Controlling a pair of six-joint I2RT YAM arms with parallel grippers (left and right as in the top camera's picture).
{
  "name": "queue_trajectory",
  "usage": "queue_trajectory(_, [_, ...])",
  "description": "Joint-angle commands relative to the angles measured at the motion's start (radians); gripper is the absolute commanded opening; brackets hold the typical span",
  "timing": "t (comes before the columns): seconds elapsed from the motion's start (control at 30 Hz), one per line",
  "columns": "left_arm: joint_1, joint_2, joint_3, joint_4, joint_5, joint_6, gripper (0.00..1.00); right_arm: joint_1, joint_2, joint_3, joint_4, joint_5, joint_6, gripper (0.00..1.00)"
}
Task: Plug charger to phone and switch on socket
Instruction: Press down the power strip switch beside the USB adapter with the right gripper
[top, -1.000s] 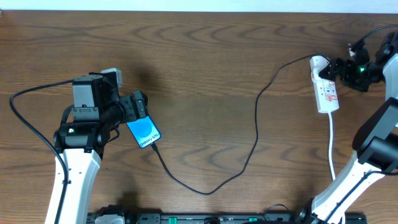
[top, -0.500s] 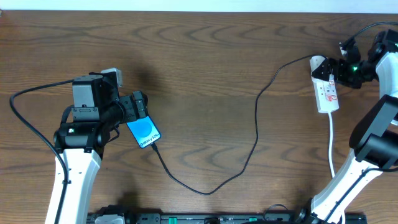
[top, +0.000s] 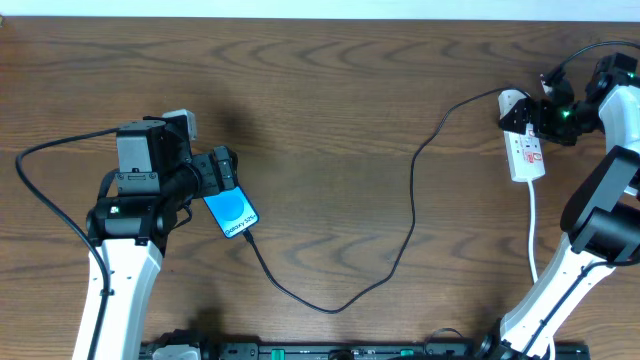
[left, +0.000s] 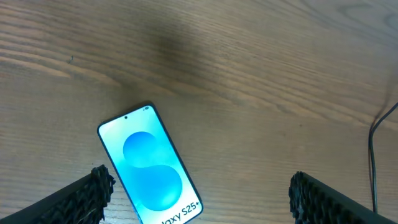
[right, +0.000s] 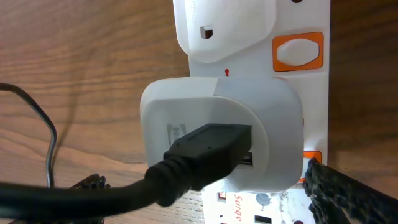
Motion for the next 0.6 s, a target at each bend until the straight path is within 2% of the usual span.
queue_trajectory(0.0, [-0.003,-0.003,0.014,-0.003,-0.014,0.020,0.93,0.024,0.030,0.001,-0.022,-0.050,-0.007,0.99])
queue_trajectory(0.33, [-0.003,-0.003,0.014,-0.003,-0.014,0.021,0.93,0.024,0.030,0.001,-0.022,-0.158,-0.007,0.99])
queue_trajectory(0.57, [-0.003,-0.003,0.014,-0.003,-0.014,0.021,0.93,0.024,0.031,0.001,-0.022,-0.165,-0.006,0.99])
